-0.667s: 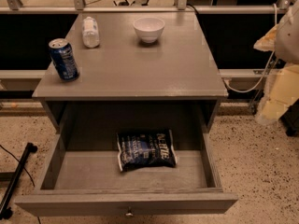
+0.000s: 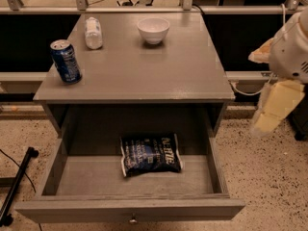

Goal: Pick blue chip bag from top drawer and place on counter

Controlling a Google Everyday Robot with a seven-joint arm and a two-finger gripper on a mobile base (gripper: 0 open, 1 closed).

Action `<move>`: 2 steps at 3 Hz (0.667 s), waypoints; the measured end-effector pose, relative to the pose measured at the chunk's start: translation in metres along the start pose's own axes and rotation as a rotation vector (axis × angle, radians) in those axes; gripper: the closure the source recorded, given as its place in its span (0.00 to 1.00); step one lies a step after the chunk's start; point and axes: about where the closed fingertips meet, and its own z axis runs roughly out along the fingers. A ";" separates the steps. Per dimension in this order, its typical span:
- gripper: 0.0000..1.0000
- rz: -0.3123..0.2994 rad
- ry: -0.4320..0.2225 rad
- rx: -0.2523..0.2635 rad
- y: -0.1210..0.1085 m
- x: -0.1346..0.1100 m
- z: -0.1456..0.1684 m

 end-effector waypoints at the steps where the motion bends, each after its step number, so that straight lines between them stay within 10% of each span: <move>1: 0.00 -0.041 -0.083 -0.029 0.021 -0.019 0.045; 2: 0.00 -0.070 -0.148 -0.067 0.041 -0.040 0.112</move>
Offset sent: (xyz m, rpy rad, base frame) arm 0.0104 0.1171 -0.1854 0.2092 0.0345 0.1779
